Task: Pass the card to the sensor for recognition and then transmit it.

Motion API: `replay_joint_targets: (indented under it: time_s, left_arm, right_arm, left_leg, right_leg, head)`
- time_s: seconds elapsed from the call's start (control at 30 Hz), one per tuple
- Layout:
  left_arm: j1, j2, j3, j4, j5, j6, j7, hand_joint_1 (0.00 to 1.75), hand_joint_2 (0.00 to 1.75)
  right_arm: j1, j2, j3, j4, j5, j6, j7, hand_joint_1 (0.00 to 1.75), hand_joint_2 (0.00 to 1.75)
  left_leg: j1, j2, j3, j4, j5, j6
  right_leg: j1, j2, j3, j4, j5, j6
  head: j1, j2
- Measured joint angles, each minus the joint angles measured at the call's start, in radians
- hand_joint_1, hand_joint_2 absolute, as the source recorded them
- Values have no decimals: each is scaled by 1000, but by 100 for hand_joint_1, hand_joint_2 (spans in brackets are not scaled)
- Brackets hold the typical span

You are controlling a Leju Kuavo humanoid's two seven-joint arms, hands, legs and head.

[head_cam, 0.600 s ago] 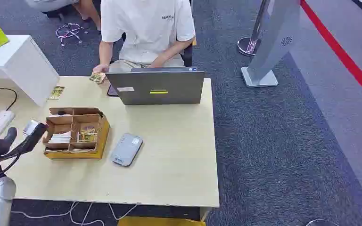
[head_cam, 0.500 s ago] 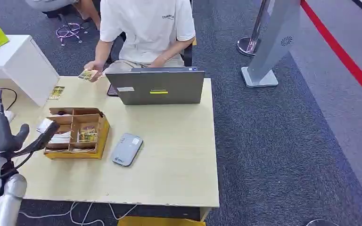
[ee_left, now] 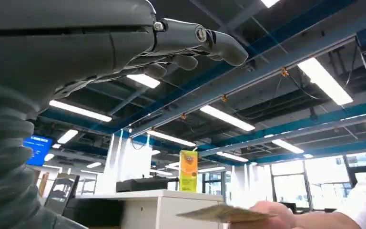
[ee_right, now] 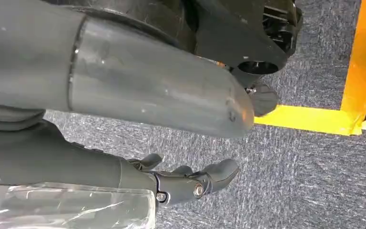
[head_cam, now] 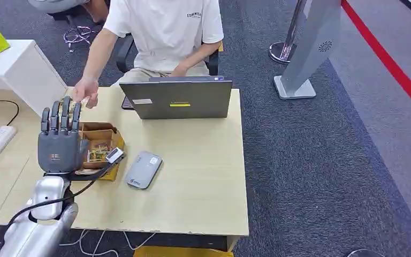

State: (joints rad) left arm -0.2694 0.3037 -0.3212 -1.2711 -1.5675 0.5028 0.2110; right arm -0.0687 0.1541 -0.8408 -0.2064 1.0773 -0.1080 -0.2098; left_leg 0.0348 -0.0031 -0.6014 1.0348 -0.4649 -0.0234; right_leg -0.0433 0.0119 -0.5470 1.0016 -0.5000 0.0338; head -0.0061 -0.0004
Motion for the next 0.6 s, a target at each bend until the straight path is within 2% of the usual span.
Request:
replay_joint_targets:
  time_s: [0.27,0.3,0.6]
  left_arm:
    - [0,-4,-17,14,-3,8,3,0,175]
    - [0,-5,-17,17,-3,8,1,175,175]
    - [0,-22,-17,36,-3,6,-57,175,175]
  right_arm:
    - [0,-2,0,0,2,0,0,0,0]
    - [0,-2,0,0,2,0,0,0,0]
    - [0,-3,0,0,5,0,0,0,0]
  left_leg:
    - [0,0,0,0,0,0]
    - [0,0,0,0,0,0]
    - [0,0,0,0,0,0]
  right_leg:
    - [0,0,0,0,0,0]
    - [0,0,0,0,0,0]
    - [0,0,0,0,0,0]
  head:
    - [0,0]
    - [0,0]
    - [0,0]
